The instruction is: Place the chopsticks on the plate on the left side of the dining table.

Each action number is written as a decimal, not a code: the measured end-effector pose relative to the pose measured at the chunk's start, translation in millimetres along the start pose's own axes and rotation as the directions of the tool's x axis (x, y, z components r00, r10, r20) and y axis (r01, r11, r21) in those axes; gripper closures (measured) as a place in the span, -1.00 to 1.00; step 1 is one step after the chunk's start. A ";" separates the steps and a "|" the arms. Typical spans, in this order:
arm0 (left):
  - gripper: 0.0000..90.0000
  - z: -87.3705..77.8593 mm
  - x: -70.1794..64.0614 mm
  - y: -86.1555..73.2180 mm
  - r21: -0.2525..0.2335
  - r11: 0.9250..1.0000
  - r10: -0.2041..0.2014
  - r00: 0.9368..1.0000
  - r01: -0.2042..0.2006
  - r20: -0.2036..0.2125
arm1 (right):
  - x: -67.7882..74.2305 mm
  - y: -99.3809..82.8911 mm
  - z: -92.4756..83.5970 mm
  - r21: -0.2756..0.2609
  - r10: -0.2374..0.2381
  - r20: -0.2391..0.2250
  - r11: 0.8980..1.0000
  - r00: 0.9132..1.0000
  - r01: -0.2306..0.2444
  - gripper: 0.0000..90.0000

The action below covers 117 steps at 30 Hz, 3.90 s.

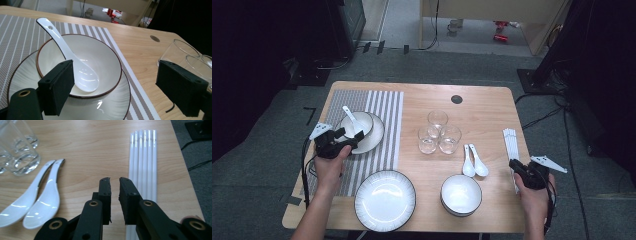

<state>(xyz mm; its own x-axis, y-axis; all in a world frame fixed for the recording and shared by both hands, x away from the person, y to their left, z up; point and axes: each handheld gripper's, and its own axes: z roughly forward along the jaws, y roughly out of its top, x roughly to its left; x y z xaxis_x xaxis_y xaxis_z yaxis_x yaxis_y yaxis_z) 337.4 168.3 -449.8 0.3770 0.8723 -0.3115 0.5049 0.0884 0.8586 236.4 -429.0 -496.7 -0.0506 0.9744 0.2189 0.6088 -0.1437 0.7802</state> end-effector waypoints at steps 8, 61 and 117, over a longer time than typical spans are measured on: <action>-0.67 4.5 -5.3 -3.2 0.027 0.999 0.023 1.000 -0.023 0.012 | -0.9 -4.8 6.3 0.029 -0.030 0.050 0.999 0.998 0.029 0.82; -0.67 10.5 -5.2 -7.9 0.066 0.997 0.029 0.999 -0.030 0.013 | 10.8 -14.0 24.0 0.072 -0.101 0.104 0.993 0.989 0.093 0.76; -0.67 11.3 -17.4 -10.0 0.084 0.995 0.053 0.997 -0.057 0.049 | 57.5 -5.3 59.1 0.051 -0.124 0.102 0.991 0.987 0.120 0.92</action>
<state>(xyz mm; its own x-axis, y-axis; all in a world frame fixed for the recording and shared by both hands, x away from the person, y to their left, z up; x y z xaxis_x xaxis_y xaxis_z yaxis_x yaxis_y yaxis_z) 334.6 146.8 -457.6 0.4413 0.8509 -0.2849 0.5457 -0.0025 0.8380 277.1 -362.1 -522.9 -0.0452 0.9972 0.0595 0.6380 -0.0170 0.7698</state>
